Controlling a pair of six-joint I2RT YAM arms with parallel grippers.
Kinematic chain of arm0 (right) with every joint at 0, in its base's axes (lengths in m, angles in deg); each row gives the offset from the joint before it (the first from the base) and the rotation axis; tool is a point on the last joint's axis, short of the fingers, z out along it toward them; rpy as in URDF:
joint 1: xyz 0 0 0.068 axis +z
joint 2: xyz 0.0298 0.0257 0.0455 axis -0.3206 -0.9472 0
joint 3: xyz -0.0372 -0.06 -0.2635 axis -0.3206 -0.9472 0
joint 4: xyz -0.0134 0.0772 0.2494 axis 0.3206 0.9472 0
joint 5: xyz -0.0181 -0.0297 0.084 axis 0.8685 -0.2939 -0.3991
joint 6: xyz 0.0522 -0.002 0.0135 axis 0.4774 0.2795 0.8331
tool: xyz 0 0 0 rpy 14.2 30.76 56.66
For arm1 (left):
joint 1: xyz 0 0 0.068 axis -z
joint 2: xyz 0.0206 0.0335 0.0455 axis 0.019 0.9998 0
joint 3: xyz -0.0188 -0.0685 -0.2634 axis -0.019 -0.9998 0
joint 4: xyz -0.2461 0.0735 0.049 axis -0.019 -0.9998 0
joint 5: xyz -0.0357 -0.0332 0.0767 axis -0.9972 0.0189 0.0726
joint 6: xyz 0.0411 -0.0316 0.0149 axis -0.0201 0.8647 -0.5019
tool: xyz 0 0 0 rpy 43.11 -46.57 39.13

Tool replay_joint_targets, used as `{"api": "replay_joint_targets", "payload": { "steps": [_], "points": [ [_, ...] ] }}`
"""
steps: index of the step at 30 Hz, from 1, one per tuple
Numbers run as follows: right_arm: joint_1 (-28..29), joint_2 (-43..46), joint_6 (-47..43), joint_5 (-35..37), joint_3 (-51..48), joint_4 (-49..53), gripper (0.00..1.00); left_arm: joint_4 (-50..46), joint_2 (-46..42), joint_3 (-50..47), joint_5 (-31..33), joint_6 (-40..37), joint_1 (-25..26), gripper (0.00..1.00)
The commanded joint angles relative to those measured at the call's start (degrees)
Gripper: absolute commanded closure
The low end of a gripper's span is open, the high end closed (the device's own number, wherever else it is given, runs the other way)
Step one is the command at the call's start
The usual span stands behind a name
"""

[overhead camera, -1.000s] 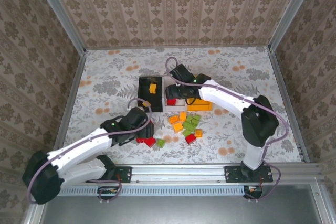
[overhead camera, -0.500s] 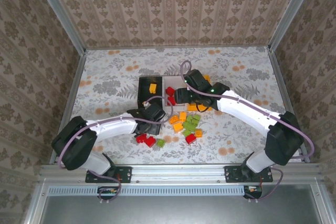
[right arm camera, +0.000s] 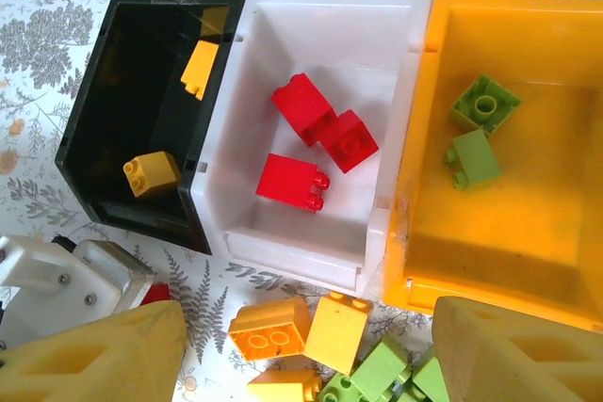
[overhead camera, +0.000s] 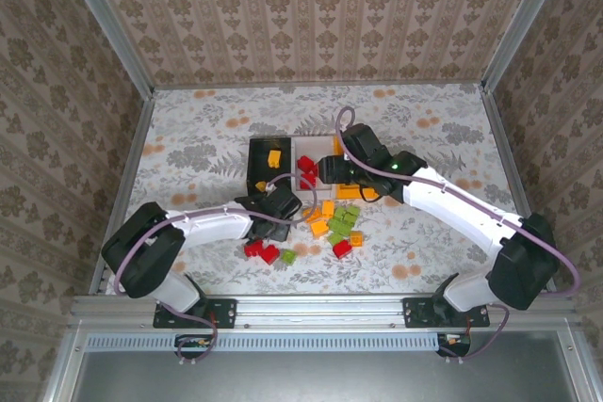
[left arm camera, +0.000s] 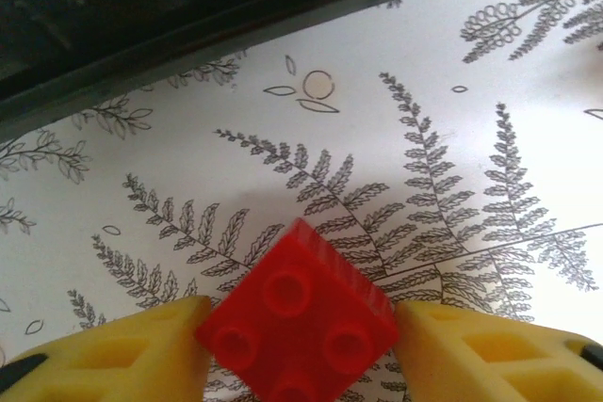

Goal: Sort the legos into containers by color

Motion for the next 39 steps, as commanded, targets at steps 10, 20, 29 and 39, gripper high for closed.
{"api": "replay_joint_targets", "payload": {
  "steps": [10, 20, 29, 39],
  "points": [
    [-1.75, 5.54, 0.71, 1.99, -3.39, -0.53, 0.29, -0.61, -2.45, -0.47, 4.37, 0.46, 0.71, 0.58],
    [-4.72, 13.73, 2.4, 1.91, -11.38, -0.12, 0.29, -7.57, -9.93, 9.69, 4.08, 0.51, 5.66, 0.61],
    [-5.98, 18.97, 2.59, 1.91, -16.19, 2.5, 0.28, -4.37, 4.64, 28.28, -1.84, -6.33, -0.71, 0.62],
    [-5.65, 22.66, 1.47, -3.93, -22.56, 5.02, 0.28, -4.7, 20.44, 42.5, -7.63, -6.47, -5.95, 0.56]
  ]
}}
